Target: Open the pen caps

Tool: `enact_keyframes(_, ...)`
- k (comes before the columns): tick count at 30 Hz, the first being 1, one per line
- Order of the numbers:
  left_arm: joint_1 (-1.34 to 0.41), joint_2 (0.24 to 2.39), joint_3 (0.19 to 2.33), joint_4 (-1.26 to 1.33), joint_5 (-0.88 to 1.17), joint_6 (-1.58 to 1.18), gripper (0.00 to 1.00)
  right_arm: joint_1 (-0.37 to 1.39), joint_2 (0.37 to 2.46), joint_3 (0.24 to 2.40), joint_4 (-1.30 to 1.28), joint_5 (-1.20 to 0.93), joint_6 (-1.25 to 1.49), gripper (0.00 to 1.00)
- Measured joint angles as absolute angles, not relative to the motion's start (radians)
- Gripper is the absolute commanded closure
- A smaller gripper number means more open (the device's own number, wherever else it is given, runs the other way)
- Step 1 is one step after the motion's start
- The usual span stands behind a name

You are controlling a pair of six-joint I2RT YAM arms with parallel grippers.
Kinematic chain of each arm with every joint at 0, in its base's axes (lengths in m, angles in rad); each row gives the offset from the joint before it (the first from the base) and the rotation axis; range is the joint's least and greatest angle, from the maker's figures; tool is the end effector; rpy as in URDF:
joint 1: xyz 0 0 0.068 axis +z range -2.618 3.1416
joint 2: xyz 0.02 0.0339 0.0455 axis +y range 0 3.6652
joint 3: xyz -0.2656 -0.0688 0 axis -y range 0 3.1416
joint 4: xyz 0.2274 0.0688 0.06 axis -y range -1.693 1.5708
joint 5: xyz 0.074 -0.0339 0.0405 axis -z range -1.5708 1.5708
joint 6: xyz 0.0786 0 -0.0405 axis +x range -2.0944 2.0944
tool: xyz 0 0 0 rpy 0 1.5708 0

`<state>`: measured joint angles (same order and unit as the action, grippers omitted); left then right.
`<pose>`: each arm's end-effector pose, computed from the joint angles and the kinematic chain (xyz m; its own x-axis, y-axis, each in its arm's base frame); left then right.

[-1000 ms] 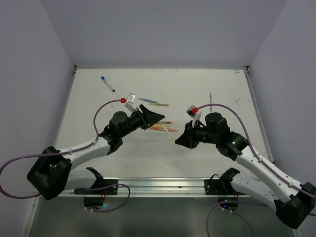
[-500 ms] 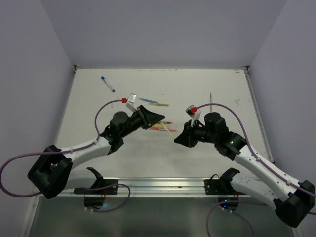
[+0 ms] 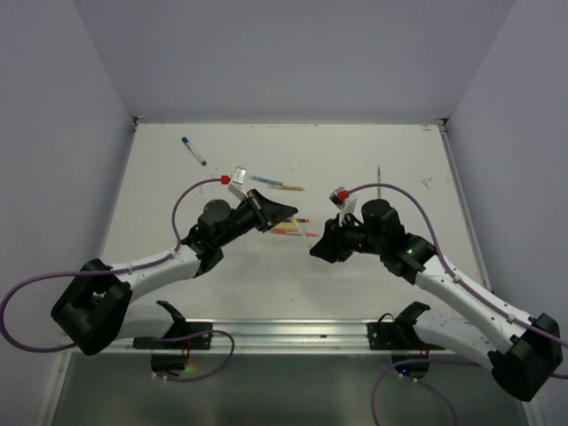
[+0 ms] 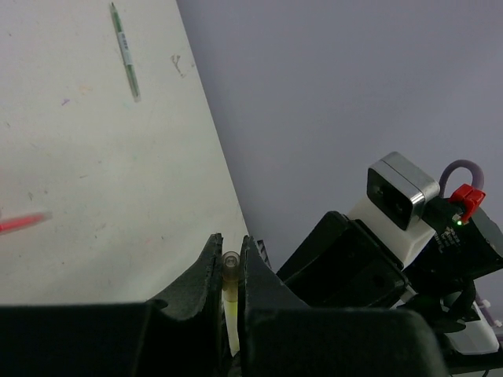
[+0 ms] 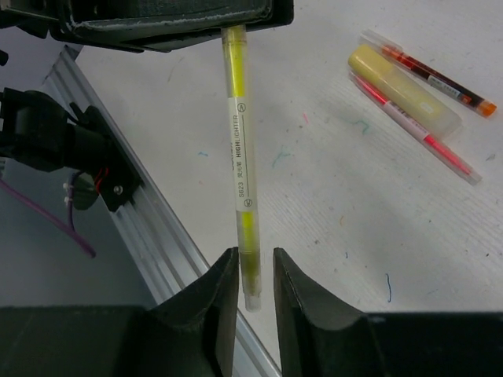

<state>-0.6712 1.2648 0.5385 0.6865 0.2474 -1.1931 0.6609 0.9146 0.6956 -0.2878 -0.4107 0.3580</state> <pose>0.2229 -0.2016 0.2546 -0.7501 -0.5551 -0.3594 0.2641 0.2469 -0.9324 0.1549 0.1602 0.2622 -0.6526 -0.1005 -0.7510 -0.6509 0.5816 0.4879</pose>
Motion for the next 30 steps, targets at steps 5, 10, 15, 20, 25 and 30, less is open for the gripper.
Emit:
enact_keyframes(5,-0.675,1.287,0.539,0.689,0.255,-1.193,1.00,0.661,0.986,0.703,-0.265,-0.410,0.358,0.62)
enact_keyframes(10,-0.676,1.297,0.540,0.690,0.258,-1.193,1.00,0.663,1.082,0.751,-0.234,-0.411,0.360,0.65)
enact_keyframes(15,-0.675,1.299,0.548,0.686,0.252,-1.186,1.00,0.680,1.168,0.802,-0.186,-0.424,0.367,1.00)
enact_keyframes(20,-0.668,1.303,0.558,0.632,0.221,-1.185,1.00,0.720,1.203,0.817,-0.186,-0.373,0.373,1.00)
enact_keyframes(25,-0.611,1.304,0.588,0.538,0.279,-1.195,1.00,0.829,1.190,0.795,-0.163,-0.163,0.384,1.00)
enact_keyframes(30,-0.399,1.345,0.735,0.476,0.282,-1.193,1.00,0.954,1.115,0.690,-0.224,-0.063,0.421,1.00)
